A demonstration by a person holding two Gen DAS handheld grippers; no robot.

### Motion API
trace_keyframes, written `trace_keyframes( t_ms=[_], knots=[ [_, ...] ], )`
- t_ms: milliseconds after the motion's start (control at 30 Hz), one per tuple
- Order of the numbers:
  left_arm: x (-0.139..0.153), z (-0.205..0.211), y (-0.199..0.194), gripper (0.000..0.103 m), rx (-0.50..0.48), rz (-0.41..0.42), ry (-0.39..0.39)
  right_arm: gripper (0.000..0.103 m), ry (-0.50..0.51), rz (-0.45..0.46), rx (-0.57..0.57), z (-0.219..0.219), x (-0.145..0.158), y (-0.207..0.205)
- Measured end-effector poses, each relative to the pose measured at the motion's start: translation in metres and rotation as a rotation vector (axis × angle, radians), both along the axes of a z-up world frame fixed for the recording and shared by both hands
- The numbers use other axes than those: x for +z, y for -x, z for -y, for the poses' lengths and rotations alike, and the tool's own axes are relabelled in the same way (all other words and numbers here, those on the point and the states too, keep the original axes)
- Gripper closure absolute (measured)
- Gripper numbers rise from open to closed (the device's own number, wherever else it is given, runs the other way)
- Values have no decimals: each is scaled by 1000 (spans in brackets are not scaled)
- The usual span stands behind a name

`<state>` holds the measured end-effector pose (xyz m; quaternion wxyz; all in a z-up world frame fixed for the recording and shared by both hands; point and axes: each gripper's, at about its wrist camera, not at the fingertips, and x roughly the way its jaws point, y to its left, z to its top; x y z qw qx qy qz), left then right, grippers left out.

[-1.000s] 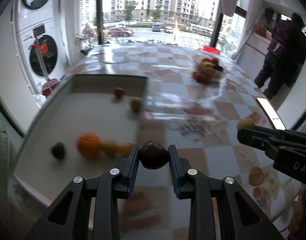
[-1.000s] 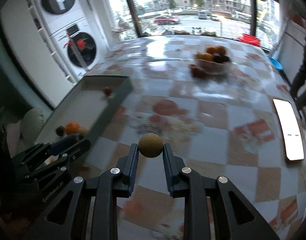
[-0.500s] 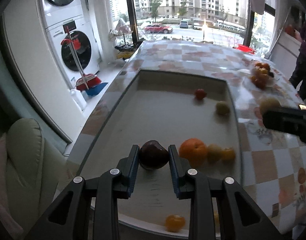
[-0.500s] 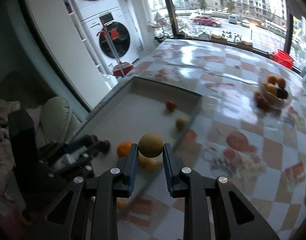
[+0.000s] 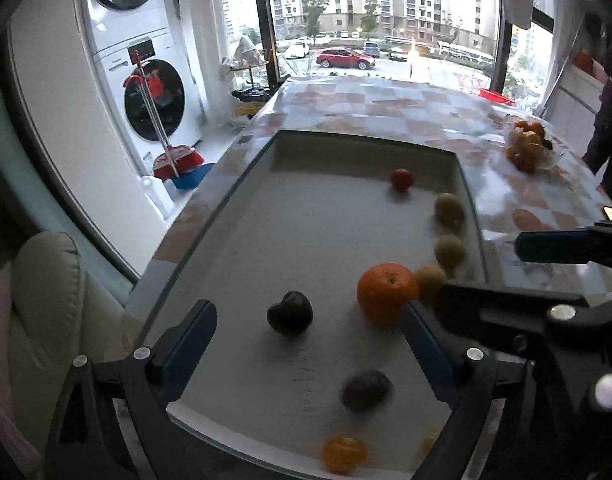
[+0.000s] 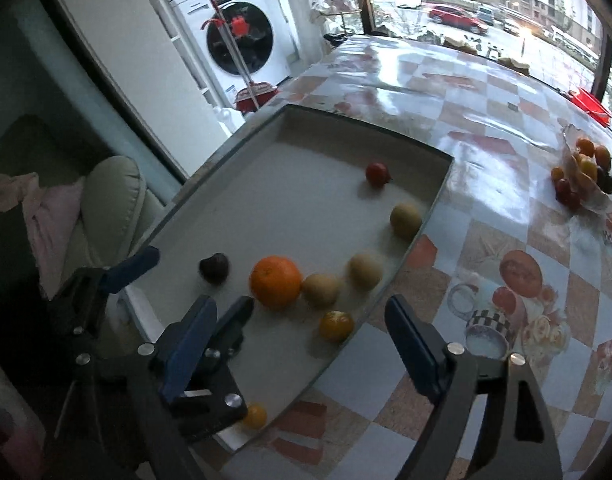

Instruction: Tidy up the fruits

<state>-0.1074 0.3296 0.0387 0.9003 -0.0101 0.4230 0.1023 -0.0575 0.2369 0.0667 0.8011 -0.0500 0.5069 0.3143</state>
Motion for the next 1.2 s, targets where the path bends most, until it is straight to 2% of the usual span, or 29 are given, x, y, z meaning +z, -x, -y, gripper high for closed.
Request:
trace_keyframes(
  t_ms=[33,133,200,267,367,500,767,1200],
  knots=[
    [0,1,0,9,0,-4,6,13,13,7,-2,1,1,1],
    [0,2,3,9,22,-12,23,0,54,28,-31,6,1,2],
    [0,2,6,8,37,-21,28,0,57,22,-51,13,1,2],
    [1,6,9,0,67,-57,10,0,63,14,-72,20,1,3],
    [2,15,18,0,61,-84,18,0,90,17,-85,26,3,5],
    [3,28,30,0,27,-80,53,0,113,23,-65,26,7,10],
    [12,39,38,0,22,-77,57,0,116,36,-30,25,13,22],
    [13,38,39,0,89,-105,-2,0,124,53,-47,30,19,25]
  ],
)
